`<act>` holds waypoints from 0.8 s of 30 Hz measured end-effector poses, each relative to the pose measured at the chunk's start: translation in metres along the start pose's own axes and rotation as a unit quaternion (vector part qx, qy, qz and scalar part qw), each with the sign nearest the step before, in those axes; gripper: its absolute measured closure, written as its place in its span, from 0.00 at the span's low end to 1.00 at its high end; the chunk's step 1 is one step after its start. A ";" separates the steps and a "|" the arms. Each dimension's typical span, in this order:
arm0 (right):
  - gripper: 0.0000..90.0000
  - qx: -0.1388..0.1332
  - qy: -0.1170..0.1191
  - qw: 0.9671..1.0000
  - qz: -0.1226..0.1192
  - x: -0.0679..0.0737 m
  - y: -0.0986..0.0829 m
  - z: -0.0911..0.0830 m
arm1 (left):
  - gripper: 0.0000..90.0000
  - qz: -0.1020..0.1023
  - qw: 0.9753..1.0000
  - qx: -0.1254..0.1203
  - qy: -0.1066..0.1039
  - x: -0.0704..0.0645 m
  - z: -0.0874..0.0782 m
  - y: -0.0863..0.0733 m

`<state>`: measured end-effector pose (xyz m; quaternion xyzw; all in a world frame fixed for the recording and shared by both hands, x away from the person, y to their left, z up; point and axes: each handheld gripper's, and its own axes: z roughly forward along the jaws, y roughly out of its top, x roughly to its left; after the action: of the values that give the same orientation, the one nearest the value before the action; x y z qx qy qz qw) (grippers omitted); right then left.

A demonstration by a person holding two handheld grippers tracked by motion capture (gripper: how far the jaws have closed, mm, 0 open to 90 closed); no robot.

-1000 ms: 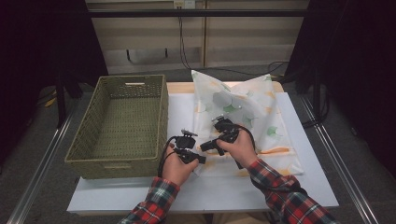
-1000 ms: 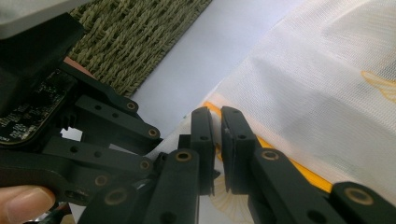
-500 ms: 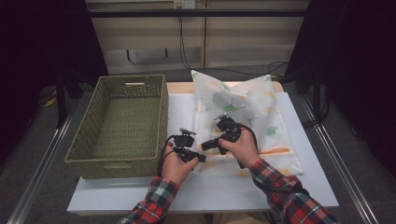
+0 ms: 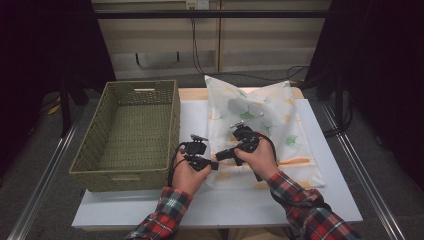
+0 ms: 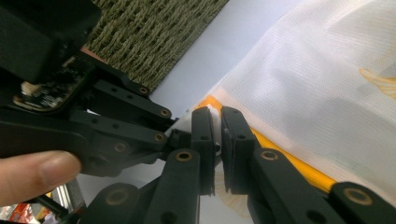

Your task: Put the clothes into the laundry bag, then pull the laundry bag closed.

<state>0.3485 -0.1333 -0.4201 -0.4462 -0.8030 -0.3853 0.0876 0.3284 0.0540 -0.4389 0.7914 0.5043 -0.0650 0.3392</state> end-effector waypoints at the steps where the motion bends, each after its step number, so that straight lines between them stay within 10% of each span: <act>1: 0.94 0.002 -0.003 1.000 0.003 0.000 0.000 0.000 | 0.99 -0.002 1.000 0.000 0.003 0.000 -0.001 0.000; 24: 0.95 -0.008 -0.001 1.000 -0.009 0.002 -0.003 -0.001 | 0.99 -0.034 0.999 0.009 -0.006 0.006 -0.005 0.002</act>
<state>0.3451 -0.1336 -0.4199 -0.4396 -0.8042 -0.3919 0.0801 0.3318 0.0608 -0.4368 0.7762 0.5287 -0.0853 0.3328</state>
